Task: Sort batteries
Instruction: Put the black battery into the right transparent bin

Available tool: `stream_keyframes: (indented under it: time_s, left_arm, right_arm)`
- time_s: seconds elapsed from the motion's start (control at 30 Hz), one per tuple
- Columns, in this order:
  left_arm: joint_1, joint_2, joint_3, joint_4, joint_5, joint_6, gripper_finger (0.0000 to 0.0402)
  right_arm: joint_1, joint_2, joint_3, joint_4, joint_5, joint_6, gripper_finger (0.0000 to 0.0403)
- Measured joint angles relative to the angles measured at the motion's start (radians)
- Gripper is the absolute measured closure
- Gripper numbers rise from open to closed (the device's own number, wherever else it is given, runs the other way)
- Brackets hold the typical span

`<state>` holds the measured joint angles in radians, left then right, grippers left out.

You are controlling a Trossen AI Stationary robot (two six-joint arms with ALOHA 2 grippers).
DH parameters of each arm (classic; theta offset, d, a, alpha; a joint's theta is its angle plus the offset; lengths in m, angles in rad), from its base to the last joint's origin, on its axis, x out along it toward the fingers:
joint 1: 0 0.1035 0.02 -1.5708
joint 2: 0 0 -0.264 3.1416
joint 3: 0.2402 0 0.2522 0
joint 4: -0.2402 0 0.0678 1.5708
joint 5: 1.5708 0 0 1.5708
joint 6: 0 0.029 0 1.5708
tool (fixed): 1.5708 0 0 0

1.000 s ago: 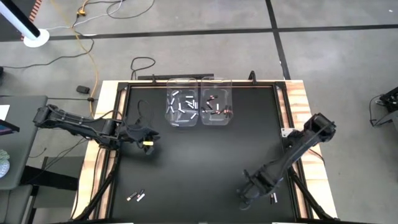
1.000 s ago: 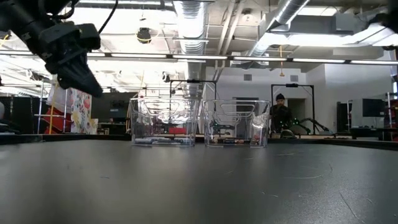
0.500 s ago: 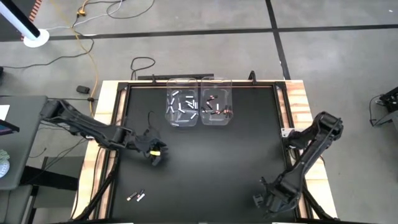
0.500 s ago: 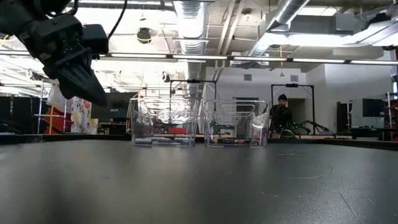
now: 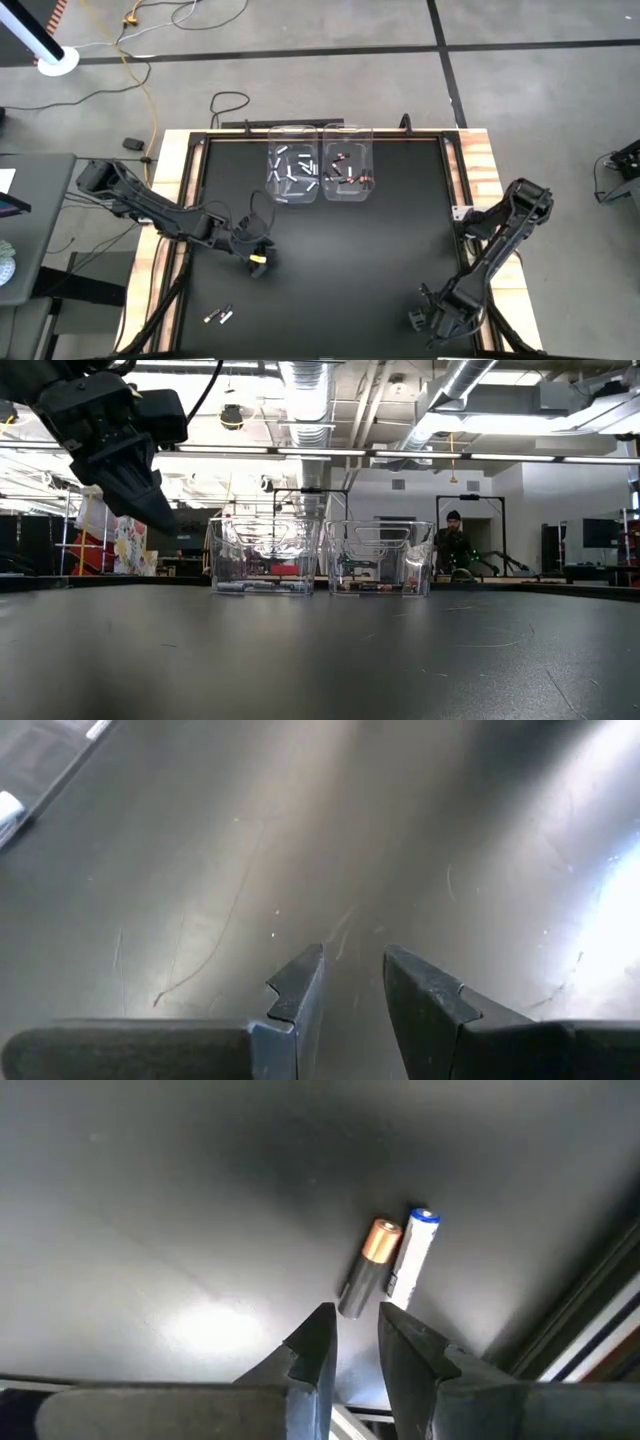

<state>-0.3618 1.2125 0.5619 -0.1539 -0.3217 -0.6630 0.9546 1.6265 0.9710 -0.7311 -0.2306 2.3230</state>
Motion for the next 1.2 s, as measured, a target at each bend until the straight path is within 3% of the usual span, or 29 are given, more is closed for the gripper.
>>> stream_keyframes:
  time_s: [1.2]
  left_arm:
    - [0.003,-0.002,0.002,-0.006,-0.014,0.006,0.0301]
  right_arm:
    - [-0.009,0.03,-0.063,0.115,0.049,-0.043,0.0308]
